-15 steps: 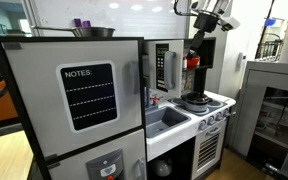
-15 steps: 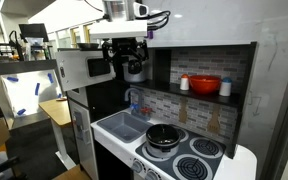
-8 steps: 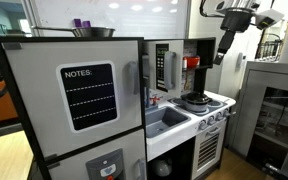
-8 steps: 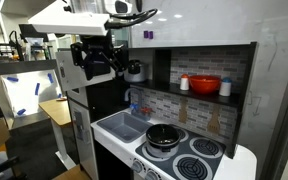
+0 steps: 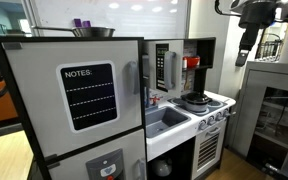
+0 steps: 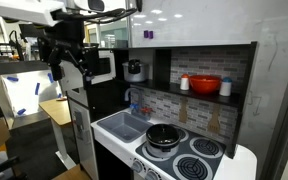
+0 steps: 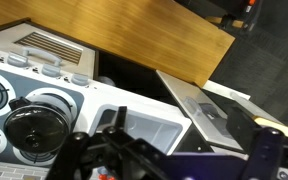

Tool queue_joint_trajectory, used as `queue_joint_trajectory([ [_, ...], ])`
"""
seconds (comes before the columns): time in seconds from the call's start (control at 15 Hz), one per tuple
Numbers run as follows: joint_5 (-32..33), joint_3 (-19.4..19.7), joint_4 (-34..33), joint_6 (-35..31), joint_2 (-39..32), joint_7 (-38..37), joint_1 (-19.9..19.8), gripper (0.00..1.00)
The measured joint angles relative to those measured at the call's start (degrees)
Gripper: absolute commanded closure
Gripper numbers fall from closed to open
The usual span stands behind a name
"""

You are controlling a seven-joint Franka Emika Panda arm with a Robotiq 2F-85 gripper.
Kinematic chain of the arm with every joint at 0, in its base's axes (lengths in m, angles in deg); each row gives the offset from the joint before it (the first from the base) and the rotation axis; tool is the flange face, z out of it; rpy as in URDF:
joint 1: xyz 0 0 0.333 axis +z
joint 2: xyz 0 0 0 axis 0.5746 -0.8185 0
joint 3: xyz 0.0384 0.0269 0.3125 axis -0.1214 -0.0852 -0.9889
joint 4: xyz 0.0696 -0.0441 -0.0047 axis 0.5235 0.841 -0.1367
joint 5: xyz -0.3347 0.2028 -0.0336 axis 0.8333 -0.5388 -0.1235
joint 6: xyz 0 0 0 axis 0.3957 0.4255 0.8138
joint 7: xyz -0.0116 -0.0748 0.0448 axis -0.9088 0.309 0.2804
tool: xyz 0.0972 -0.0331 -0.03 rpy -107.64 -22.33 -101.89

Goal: Take the pot and put it in the cabinet then close the door

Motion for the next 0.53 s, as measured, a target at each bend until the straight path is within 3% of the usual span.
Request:
queue_joint_trajectory([
  [0.53, 0.01, 0.14, 0.15, 0.32, 0.22, 0.00, 0.02, 0.00],
])
